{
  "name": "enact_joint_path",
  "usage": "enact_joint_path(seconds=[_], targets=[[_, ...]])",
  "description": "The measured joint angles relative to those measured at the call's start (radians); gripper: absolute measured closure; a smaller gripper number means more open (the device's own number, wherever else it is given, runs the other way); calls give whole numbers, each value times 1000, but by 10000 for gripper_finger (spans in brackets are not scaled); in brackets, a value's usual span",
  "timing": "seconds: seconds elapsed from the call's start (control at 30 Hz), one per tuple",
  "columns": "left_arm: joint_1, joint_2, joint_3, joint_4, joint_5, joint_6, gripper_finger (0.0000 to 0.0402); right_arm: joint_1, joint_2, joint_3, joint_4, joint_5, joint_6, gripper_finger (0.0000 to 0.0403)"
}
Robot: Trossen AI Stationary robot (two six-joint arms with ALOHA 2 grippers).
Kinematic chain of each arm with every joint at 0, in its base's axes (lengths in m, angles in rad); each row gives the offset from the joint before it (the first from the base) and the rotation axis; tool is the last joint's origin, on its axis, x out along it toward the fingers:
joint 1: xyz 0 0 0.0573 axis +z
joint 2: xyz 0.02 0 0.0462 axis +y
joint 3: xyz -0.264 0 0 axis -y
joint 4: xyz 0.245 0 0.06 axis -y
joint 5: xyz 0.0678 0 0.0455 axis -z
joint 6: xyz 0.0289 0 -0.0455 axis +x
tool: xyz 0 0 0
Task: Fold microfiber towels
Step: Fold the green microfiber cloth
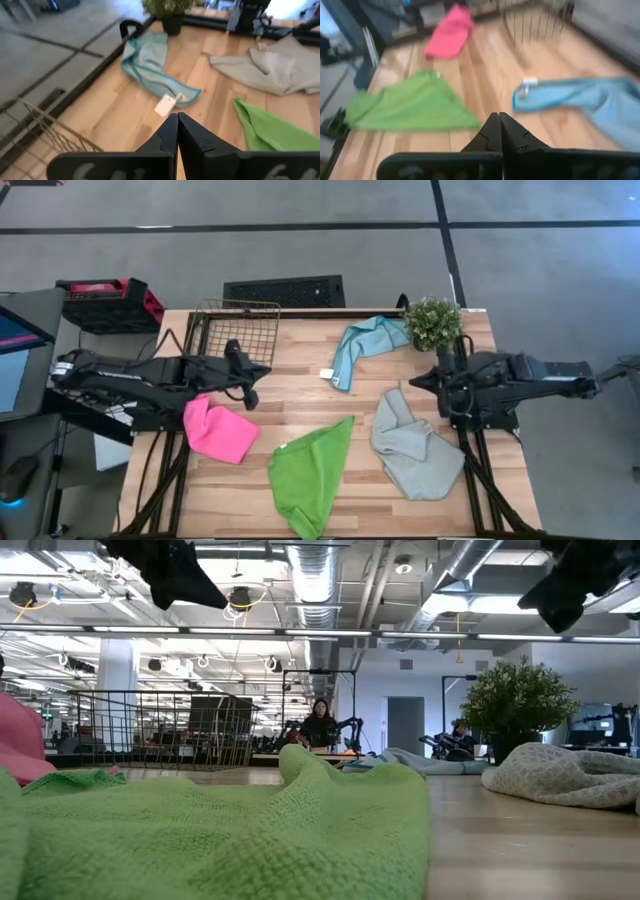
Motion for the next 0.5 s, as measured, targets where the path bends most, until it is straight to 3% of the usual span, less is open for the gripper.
enact_joint_path(seconds=[0.2,0.5], targets=[[-20,41,19,-126,49,-92,401,0,183,117,-44,-136,-33,400],[-97,54,18,-243,372,-140,402,0,424,216,-40,-377,-104,399]])
